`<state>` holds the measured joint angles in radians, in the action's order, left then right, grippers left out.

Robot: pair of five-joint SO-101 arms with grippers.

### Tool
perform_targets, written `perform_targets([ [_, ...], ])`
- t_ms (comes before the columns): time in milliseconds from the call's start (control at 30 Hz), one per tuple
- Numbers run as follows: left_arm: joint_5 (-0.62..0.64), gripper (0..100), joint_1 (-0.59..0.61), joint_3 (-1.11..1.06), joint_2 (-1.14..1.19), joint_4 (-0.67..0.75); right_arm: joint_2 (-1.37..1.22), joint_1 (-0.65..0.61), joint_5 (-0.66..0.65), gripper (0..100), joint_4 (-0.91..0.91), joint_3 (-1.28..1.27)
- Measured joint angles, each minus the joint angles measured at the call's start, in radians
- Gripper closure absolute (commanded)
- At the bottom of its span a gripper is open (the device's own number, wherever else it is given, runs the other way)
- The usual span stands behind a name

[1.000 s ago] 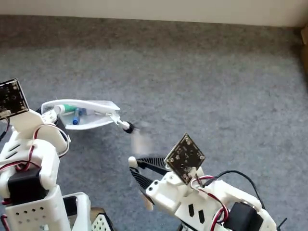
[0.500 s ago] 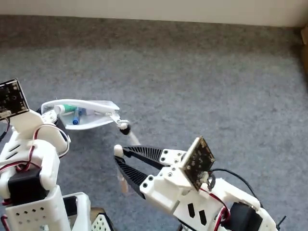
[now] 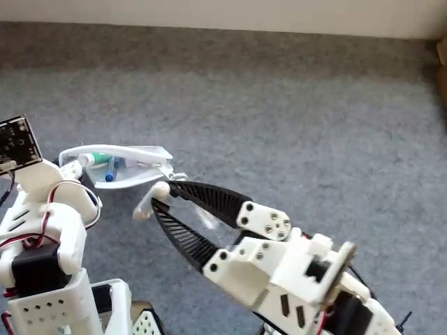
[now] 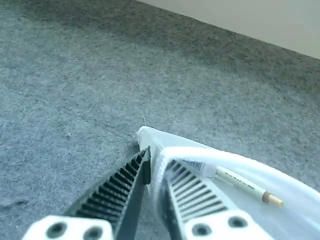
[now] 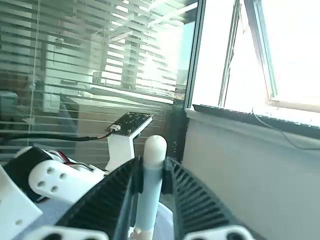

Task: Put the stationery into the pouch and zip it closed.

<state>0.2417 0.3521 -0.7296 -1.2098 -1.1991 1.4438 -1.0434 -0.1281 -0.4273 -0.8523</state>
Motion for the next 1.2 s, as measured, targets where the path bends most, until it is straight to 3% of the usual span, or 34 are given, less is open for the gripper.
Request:
perform_targets([
  [133, 0.000, 98, 0.000, 0.000, 0.000, 0.000, -0.014, 0.000, -0.110, 99.4, 0.158, -0.101],
  [500, 0.000, 98, 0.000, 0.000, 0.000, 0.000, -0.014, 0.000, -0.126, 99.4, 0.531, -0.276],
  [833, 0.000, 98, 0.000, 0.000, 0.000, 0.000, -0.014, 0.130, -0.126, 99.4, 0.674, -0.408],
  [1200, 0.000, 98, 0.000, 0.000, 0.000, 0.000, -0.014, 0.137, -0.126, 99.4, 0.677, -0.545],
])
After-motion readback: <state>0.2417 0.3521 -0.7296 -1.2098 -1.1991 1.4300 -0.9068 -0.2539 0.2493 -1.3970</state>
